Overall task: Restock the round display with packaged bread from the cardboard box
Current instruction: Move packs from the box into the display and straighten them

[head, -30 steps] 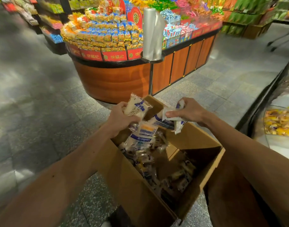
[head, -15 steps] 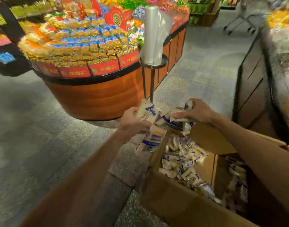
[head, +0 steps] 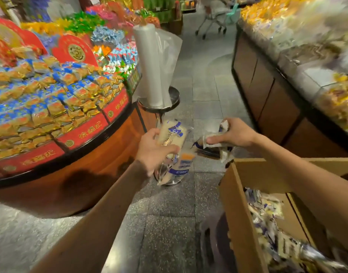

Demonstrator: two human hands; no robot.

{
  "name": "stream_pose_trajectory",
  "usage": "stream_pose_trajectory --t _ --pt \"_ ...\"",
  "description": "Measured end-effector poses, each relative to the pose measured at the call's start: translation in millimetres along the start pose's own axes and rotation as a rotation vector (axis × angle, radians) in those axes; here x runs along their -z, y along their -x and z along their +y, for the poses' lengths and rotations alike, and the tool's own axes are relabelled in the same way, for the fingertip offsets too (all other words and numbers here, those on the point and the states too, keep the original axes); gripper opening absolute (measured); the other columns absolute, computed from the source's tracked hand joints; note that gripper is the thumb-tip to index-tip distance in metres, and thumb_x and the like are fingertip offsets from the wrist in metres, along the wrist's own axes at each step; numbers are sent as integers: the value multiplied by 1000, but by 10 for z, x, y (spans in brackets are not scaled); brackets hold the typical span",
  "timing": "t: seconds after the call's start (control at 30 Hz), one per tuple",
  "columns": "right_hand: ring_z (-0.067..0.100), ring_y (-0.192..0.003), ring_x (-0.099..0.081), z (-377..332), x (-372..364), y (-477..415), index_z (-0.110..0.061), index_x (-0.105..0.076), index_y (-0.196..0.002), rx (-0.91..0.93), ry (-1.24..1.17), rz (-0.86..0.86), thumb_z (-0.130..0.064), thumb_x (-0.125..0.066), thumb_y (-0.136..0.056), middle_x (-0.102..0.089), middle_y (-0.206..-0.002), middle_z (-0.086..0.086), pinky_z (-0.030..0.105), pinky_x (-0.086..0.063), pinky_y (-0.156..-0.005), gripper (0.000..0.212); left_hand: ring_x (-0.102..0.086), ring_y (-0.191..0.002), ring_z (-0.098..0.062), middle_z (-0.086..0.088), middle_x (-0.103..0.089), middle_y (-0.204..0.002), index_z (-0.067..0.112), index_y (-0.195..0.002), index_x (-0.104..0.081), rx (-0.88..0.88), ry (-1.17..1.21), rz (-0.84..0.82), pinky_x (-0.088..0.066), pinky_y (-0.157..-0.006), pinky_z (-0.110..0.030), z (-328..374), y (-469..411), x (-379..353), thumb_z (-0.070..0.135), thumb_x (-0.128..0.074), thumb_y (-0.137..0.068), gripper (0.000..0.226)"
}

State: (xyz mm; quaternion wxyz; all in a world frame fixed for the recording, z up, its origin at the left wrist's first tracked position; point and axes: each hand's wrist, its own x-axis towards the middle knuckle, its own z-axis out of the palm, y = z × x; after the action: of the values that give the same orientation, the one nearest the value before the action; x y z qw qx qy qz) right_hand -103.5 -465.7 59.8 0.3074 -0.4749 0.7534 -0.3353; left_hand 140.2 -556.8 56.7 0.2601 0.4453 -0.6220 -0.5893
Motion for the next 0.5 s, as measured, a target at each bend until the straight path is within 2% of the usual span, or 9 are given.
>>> stream_pose_trajectory --t 0.07,0.1,0.17,0.27,0.33,0.37,0.5 --pt "13 -68 -64 -144 169 -165 -7 -63 -86 -63 9 55 -49 -91 -54 -70 -76 4 23 -50 -57 60 -73 -76 -11 -6 -68 -105 14 -118 -55 -18 0 -84 -60 -57 -29 208 -373 -7 -6 -82 -71 57" --pt "13 -71 -65 -170 274 -259 -10 -63 -87 -89 19 102 -50 -92 -53 -70 -78 1 27 -53 -61 60 -73 -77 -11 -4 -68 -104 15 -118 -56 -27 -4 -125 -59 -57 -28 318 -565 -54 -5 -82 -70 58" --pt "19 -84 -66 -149 489 -426 -11 -63 -94 -161 88 202 -60 -91 -47 -70 -91 2 39 -56 -75 74 -72 -84 -16 -3 -67 -104 19 -113 -55 -38 -29 -207 -59 -57 -28 516 -974 -233 -4 -83 -70 56" --pt "23 -86 -63 3 787 -648 -11 -59 -93 -268 200 328 -73 -84 -38 -66 -93 3 40 -52 -75 87 -70 -89 -19 1 -64 -102 25 -107 -48 -52 -57 -369 -59 -57 -27 773 -1624 -626 -5 -81 -72 56" --pt "25 -86 -63 138 996 -785 -10 -59 -93 -342 225 392 -84 -75 -26 -66 -91 6 46 -54 -76 101 -70 -91 -21 -2 -66 -105 27 -101 -48 -63 -85 -463 -59 -56 -26 864 -2051 -946 -6 -80 -73 53" --pt "26 -87 -63 210 1078 -805 -10 -59 -93 -387 227 430 -84 -75 -25 -67 -92 7 47 -53 -77 102 -71 -91 -23 -5 -67 -106 28 -96 -49 -73 -97 -507 -59 -55 -27 892 -2231 -1129 -6 -80 -72 52" --pt "24 -87 -59 483 1448 -843 -10 -56 -98 -561 228 569 -71 -83 -43 -63 -96 6 40 -46 -69 87 -68 -84 -17 -2 -65 -100 28 -93 -48 -77 -145 -734 -57 -51 -23 1055 -2790 -1949 -5 -79 -74 49"
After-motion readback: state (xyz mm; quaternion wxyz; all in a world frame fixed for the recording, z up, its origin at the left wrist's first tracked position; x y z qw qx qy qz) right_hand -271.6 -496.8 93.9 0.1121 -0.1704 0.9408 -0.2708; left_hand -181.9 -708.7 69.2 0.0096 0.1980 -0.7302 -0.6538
